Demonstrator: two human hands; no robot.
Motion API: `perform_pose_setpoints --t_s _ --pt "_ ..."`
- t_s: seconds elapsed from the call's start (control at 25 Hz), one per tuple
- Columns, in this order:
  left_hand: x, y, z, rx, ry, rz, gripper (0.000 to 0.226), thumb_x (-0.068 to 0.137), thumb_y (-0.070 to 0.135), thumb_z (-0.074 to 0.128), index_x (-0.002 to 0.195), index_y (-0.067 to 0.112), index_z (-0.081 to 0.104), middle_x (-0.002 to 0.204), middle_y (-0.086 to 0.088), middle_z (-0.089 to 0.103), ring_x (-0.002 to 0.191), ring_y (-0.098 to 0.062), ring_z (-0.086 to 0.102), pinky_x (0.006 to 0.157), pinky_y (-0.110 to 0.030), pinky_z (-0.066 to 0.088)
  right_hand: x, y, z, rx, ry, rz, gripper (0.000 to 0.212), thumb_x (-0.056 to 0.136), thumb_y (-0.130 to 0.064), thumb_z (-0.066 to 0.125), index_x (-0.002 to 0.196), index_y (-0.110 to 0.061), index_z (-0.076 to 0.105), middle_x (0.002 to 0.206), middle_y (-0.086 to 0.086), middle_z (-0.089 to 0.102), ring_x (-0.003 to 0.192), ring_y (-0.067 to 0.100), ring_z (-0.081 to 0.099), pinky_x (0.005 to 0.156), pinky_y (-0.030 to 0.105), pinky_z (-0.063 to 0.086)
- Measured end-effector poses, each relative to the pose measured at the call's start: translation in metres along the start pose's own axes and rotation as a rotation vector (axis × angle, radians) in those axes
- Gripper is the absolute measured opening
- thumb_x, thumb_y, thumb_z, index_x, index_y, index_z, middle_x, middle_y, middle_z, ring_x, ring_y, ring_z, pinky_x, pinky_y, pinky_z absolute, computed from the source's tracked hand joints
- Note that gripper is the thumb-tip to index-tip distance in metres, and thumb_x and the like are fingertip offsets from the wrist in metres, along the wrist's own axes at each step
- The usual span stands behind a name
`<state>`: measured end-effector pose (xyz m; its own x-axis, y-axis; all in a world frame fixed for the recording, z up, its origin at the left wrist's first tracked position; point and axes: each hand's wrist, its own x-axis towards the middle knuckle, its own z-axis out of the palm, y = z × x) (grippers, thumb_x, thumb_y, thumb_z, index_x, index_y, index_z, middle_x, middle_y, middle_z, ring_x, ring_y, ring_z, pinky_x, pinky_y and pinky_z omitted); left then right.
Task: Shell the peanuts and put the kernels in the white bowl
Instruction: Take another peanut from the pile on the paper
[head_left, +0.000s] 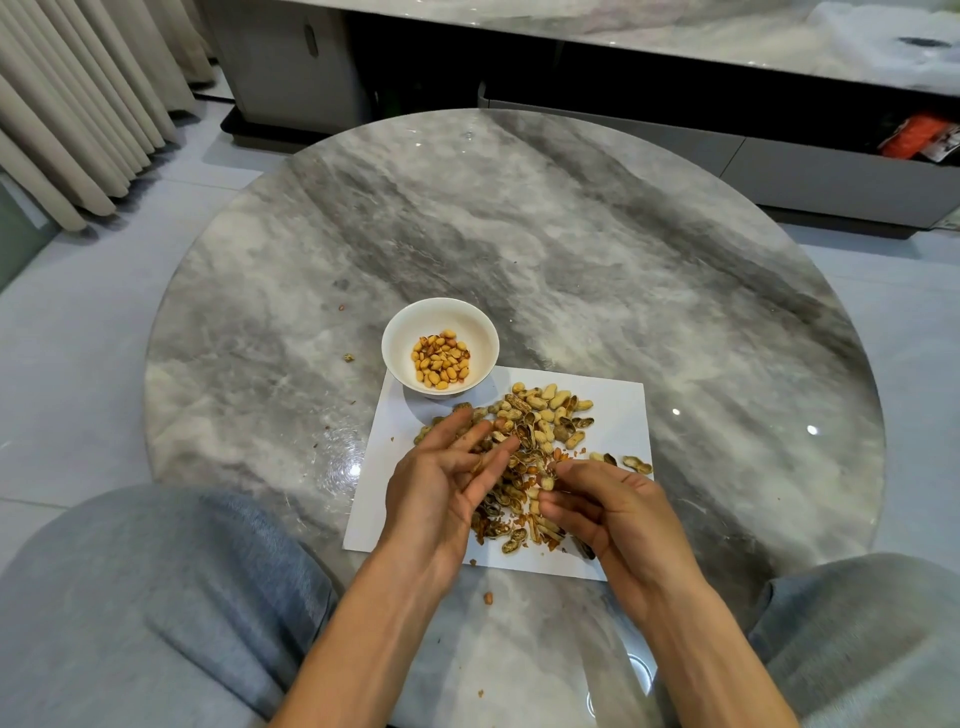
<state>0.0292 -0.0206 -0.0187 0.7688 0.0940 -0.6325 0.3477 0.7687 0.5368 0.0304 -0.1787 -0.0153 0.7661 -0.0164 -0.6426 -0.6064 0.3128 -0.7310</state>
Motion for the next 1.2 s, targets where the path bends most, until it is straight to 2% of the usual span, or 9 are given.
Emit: perform_pose_setpoints --t_s 0.12,0.2,0.4,0.52,0.64,0.76,0.84,1.0,1.2 --pt "-0.004 0.000 0.000 0.411 0.014 0.189 0.057 0.092 -0.017 0.043 0.138 0.014 0.054 0.128 0.000 0.064 0.100 -0.021 0.073 0.087 -0.027 0.059 0.000 0.000 0.000 -0.016 -0.005 -0.008 0.007 0.085 0.002 0.069 0.081 0.005 0.073 0.077 0.023 0.068 0.066 0.025 0.070 0.066 0.030 0.063" --pt "-0.004 -0.002 0.001 0.592 -0.028 0.298 0.048 0.097 -0.010 0.049 0.135 0.018 0.056 0.122 0.004 0.067 0.099 -0.013 0.073 0.085 -0.023 0.058 -0.001 0.000 0.000 -0.029 -0.008 -0.020 0.008 0.086 0.001 0.068 0.080 0.004 0.074 0.075 0.023 0.068 0.066 0.024 0.070 0.067 0.029 0.063" --pt "-0.010 0.003 0.003 0.440 0.005 0.304 0.023 0.097 -0.003 0.056 0.115 0.002 0.068 0.094 -0.010 0.078 0.090 -0.019 0.075 0.076 -0.019 0.058 -0.002 -0.001 -0.001 -0.013 -0.020 -0.021 0.011 0.086 0.001 0.068 0.078 0.002 0.075 0.075 0.023 0.069 0.065 0.025 0.070 0.065 0.028 0.063" --pt "-0.004 0.024 0.017 0.478 0.048 0.498 0.018 0.095 -0.002 0.059 0.106 0.006 0.072 0.088 -0.008 0.078 0.085 -0.019 0.076 0.076 -0.021 0.059 -0.002 -0.001 0.001 0.000 -0.024 -0.010 0.015 0.086 0.001 0.068 0.074 -0.001 0.076 0.073 0.020 0.069 0.065 0.024 0.070 0.063 0.028 0.062" --pt "0.024 0.055 0.037 0.760 0.049 0.708 0.021 0.095 0.004 0.062 0.112 0.011 0.072 0.102 0.000 0.076 0.096 -0.009 0.072 0.088 -0.028 0.058 -0.004 -0.002 0.000 0.022 -0.032 -0.007 0.018 0.086 0.002 0.068 0.071 -0.002 0.077 0.072 0.017 0.069 0.065 0.023 0.071 0.061 0.027 0.062" --pt "0.032 0.068 0.044 1.267 -0.017 0.770 0.027 0.095 0.016 0.065 0.121 0.021 0.071 0.133 0.006 0.063 0.123 -0.009 0.057 0.107 -0.029 0.045 -0.005 -0.005 -0.002 0.050 -0.031 -0.004 0.013 0.086 0.000 0.068 0.077 -0.001 0.077 0.074 0.017 0.070 0.067 0.023 0.071 0.064 0.027 0.062" --pt "0.019 0.056 0.033 1.445 -0.027 0.787 0.026 0.092 0.018 0.068 0.118 0.021 0.072 0.130 0.005 0.064 0.121 -0.012 0.058 0.105 -0.032 0.045 -0.003 -0.005 -0.001 0.074 -0.025 -0.028 0.009 0.086 -0.001 0.069 0.080 0.000 0.076 0.077 0.017 0.071 0.068 0.022 0.071 0.067 0.028 0.063" --pt "-0.018 0.015 0.015 1.258 -0.140 0.515 0.017 0.082 0.022 0.080 0.098 0.026 0.077 0.085 0.014 0.074 0.078 0.002 0.068 0.079 -0.023 0.057 -0.004 -0.003 0.001 0.073 -0.059 -0.146 0.010 0.081 -0.009 0.072 0.087 -0.002 0.076 0.086 0.016 0.074 0.079 0.023 0.074 0.074 0.029 0.062" --pt "-0.022 0.002 0.012 1.043 -0.194 0.478 0.017 0.081 0.011 0.080 0.094 0.022 0.079 0.081 0.008 0.077 0.076 -0.005 0.072 0.072 -0.022 0.059 -0.009 0.001 0.003 -0.091 -0.112 -0.297 0.013 0.075 -0.019 0.074 0.085 -0.013 0.080 0.092 0.017 0.076 0.089 0.030 0.072 0.080 0.035 0.059"
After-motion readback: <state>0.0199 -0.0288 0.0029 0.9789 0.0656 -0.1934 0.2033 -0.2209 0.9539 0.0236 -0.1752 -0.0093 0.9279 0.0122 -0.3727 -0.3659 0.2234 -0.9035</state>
